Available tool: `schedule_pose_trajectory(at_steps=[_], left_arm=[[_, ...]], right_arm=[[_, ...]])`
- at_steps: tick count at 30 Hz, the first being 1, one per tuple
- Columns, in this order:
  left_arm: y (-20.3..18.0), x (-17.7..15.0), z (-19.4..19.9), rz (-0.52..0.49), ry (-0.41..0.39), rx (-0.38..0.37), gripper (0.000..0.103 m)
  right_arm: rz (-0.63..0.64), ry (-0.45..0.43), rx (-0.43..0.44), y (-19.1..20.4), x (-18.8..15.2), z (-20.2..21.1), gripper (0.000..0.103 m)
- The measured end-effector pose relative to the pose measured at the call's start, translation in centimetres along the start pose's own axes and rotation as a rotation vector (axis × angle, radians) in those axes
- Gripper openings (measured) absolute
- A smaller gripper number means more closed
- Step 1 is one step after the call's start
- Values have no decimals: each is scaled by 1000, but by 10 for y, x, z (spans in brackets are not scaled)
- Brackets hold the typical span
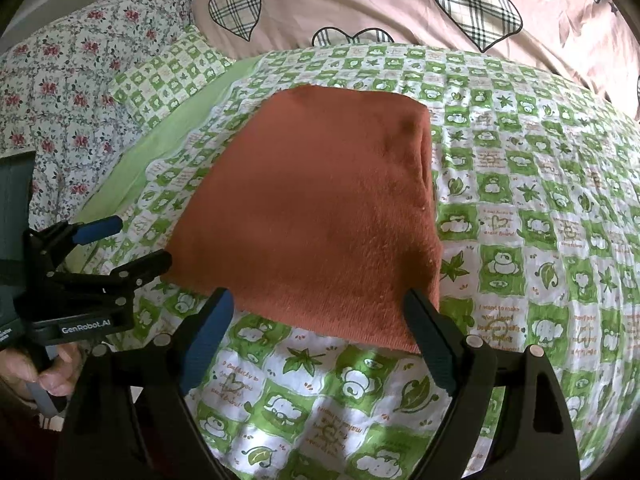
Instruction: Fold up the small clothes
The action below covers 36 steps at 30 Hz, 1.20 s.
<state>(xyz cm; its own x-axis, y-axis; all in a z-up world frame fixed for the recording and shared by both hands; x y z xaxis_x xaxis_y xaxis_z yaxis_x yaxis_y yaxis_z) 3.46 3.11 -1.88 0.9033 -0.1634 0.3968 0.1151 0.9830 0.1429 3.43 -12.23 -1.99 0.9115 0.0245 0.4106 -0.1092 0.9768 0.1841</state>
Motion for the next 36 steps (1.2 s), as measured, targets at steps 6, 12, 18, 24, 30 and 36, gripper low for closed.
schedule_pose_trajectory(at_steps=[6,12,18,24,30,36], left_arm=[[-1,3,-1,-2,0,-5,90],[-1,10,-2,0,-4,-12,90],[1,19,-6,12,-1,-29,90],[1,22,-10,19,8,-35,90],[1,24,-11,24,11,-35,91],[2,26,-12,22,10,-34,91]], right_arm=[[3,-1,5,-3,7,-2,87],[3,-4,8,-5,16,-3,87],[6,2,14,-7,23,-6,87],[6,12,19,-9,26,-10,88],[7,14,23,-11,27,-11,88],[6,14,21,-10,28,-11,88]])
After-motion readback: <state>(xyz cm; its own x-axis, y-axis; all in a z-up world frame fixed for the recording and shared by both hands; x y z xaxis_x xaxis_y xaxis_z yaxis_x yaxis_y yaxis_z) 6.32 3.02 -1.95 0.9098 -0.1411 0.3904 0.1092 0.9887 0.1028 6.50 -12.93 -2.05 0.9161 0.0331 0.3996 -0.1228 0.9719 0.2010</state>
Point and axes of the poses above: each gripper's, at about its wrist camera, not at the fingertips, and z roughly against the way its jaws point, y to its left, x to its top, the point moved 3 cm from there along -z, roughly the way its jaws point, and after that the axes turned 14 degrees about y, right-handed, at the moved point
